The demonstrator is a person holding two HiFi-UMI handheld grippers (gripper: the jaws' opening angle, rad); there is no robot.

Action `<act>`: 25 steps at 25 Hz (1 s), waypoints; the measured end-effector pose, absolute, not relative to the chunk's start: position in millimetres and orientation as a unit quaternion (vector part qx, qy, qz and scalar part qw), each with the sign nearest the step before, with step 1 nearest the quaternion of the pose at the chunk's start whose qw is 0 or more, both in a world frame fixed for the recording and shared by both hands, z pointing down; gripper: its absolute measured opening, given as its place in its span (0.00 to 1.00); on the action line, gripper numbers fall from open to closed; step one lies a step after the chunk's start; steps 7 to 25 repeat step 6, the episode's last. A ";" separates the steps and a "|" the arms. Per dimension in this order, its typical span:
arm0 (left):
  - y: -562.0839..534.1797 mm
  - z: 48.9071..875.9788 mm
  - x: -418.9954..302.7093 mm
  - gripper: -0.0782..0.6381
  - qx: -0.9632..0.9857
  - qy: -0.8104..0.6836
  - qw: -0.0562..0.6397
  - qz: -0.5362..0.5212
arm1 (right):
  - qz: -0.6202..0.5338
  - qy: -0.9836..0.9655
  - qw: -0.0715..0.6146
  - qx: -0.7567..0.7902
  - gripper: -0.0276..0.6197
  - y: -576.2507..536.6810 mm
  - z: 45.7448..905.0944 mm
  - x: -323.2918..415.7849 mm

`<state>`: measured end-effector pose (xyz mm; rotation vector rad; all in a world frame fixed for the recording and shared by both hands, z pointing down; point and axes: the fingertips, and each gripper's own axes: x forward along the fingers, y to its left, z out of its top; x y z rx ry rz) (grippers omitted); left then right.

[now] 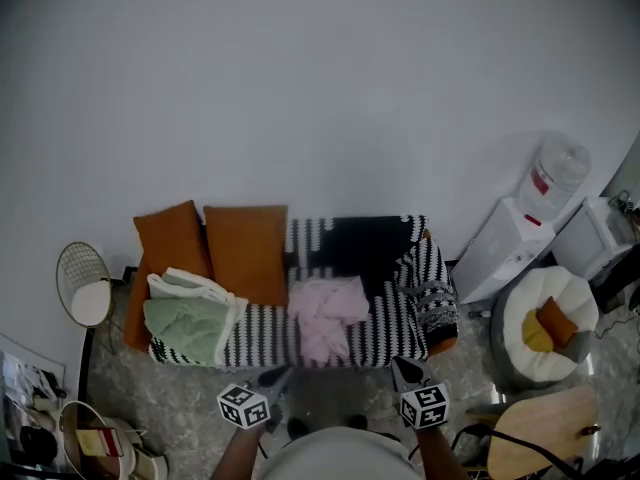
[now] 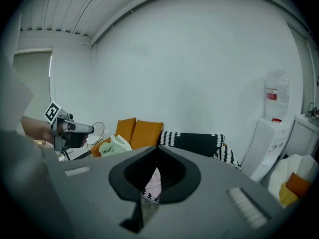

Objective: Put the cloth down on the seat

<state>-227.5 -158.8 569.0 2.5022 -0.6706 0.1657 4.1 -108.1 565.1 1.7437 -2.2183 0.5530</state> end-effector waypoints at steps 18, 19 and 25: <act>-163.7 564.2 -232.5 0.11 0.928 -0.251 0.267 0.060 | 0.188 -0.767 0.134 0.598 0.05 -111.8 560.4 0.5; -163.7 564.2 -232.5 0.11 0.928 -0.251 0.267 0.060 | 0.188 -0.767 0.134 0.598 0.05 -111.8 560.4 0.5; -163.7 564.2 -232.5 0.11 0.928 -0.251 0.267 0.060 | 0.188 -0.767 0.134 0.598 0.05 -111.8 560.4 0.5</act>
